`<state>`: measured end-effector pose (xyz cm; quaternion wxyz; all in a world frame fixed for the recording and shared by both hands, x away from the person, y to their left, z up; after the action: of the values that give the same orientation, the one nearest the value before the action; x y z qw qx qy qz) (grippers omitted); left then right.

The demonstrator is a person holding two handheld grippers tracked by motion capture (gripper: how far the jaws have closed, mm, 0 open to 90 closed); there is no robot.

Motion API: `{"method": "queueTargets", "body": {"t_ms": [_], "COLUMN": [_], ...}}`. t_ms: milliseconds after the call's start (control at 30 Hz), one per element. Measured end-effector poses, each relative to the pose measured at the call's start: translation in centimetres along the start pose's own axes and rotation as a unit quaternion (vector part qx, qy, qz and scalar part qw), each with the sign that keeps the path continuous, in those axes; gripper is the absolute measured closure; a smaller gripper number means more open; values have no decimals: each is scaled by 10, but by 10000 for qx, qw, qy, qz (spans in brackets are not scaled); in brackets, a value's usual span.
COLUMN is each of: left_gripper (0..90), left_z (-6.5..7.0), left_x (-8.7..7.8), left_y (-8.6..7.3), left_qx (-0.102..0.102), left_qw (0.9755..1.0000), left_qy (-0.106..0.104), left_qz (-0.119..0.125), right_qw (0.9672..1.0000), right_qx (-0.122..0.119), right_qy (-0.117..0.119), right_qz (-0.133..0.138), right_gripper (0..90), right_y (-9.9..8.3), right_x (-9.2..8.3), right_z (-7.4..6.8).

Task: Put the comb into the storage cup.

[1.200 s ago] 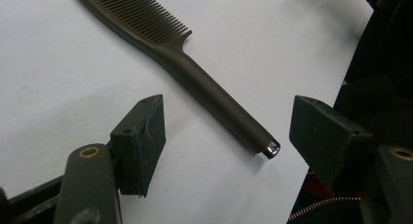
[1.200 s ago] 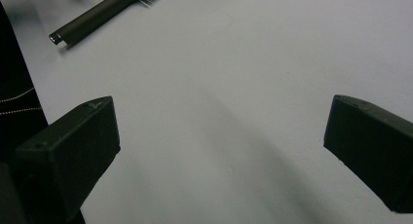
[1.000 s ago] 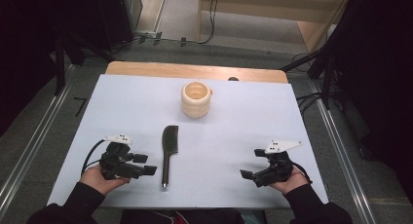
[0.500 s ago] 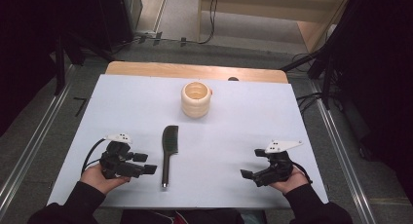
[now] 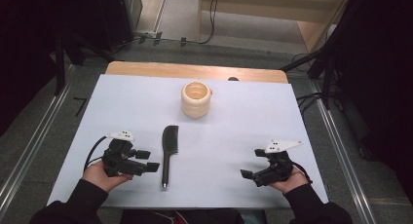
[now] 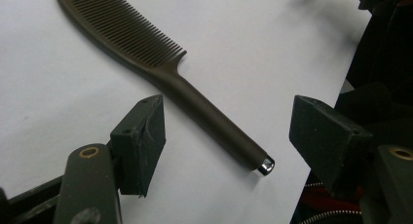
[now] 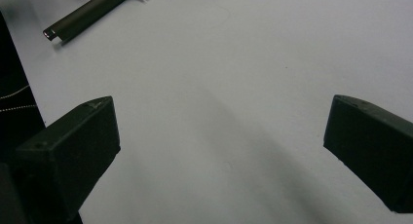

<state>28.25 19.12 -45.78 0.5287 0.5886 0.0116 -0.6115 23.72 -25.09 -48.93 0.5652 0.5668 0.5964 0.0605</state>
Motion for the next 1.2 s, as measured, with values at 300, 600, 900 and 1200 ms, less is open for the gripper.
{"method": "queueTargets", "body": {"t_ms": [300,600,900,1200], "left_gripper": [298,298,311,527], "left_z": [9,16,22,28], "left_x": [9,24,38,51], "left_y": [14,21,29,31], "left_qx": [87,199,271,255], "left_qw": [9999,9997,9992,9982], "left_qy": [-52,-117,-161,-255], "left_qz": [40,-83,-245,-486], "right_qw": [10000,10000,10000,9999], "right_qx": [26,33,36,33], "right_qy": [-14,-20,-28,-57], "right_qz": [-36,-33,-47,-93], "right_gripper": [0,0,0,0], "right_y": [0,0,0,-1], "right_x": [1,1,0,1], "right_z": [0,1,1,0]}}
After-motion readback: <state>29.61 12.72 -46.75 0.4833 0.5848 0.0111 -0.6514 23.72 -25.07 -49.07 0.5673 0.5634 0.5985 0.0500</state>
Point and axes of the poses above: each handheld gripper's, and its own axes: x roughly forward along the jaws, y roughly out of its top, z roughly to its right, the point moved 1 cm from there along x, roughly forward along the jaws, and after that the axes turned 9 degrees about y, right-handed, at the moved point
